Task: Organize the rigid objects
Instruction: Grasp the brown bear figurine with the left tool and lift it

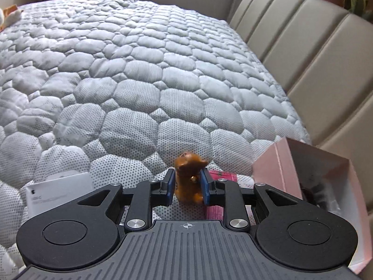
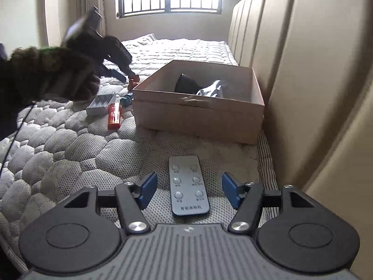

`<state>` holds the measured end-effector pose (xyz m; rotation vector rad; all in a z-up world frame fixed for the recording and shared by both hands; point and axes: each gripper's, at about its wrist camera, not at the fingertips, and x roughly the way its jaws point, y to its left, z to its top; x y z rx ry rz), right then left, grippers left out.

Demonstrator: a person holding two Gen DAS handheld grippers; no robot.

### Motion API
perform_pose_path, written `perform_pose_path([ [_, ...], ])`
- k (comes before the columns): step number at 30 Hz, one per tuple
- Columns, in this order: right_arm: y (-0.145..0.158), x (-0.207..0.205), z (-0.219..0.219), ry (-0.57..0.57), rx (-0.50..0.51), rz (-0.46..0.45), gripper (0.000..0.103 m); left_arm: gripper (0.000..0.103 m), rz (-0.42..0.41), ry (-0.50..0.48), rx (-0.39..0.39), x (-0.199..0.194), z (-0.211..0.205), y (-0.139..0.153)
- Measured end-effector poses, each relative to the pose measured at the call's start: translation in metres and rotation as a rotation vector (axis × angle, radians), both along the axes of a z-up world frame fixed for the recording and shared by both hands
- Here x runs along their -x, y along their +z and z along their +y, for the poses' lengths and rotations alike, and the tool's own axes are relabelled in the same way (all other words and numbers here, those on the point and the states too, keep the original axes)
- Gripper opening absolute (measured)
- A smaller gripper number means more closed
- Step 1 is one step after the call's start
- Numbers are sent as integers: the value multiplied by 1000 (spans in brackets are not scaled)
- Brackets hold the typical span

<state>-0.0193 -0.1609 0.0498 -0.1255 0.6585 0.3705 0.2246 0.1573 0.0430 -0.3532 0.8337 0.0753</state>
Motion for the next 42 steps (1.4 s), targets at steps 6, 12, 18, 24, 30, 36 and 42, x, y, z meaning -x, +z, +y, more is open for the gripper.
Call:
perform_pose_path([
  [6,-10,6,-4,0,19,22,63,34,11,10,-61,-17,-12,-14],
  [12,-10,21,-9,-15,45,10,64,32,-1,-8,-135,-21,-19,-16],
  [18,-10,30,-19,-45,44,16,65,32,-23,-62,-141,4,-20,-7],
  [24,-7,40,-19,-50,32,4,70,32,-67,-130,-82,62,-11,13],
  [30,-12,43,-11,-61,22,9,77,32,-106,-220,-38,142,-18,29],
  [36,-21,44,-6,-73,32,40,78,32,-65,-343,61,206,-47,23],
  [42,-23,50,0,-64,40,39,78,32,-39,-421,111,236,-71,14],
])
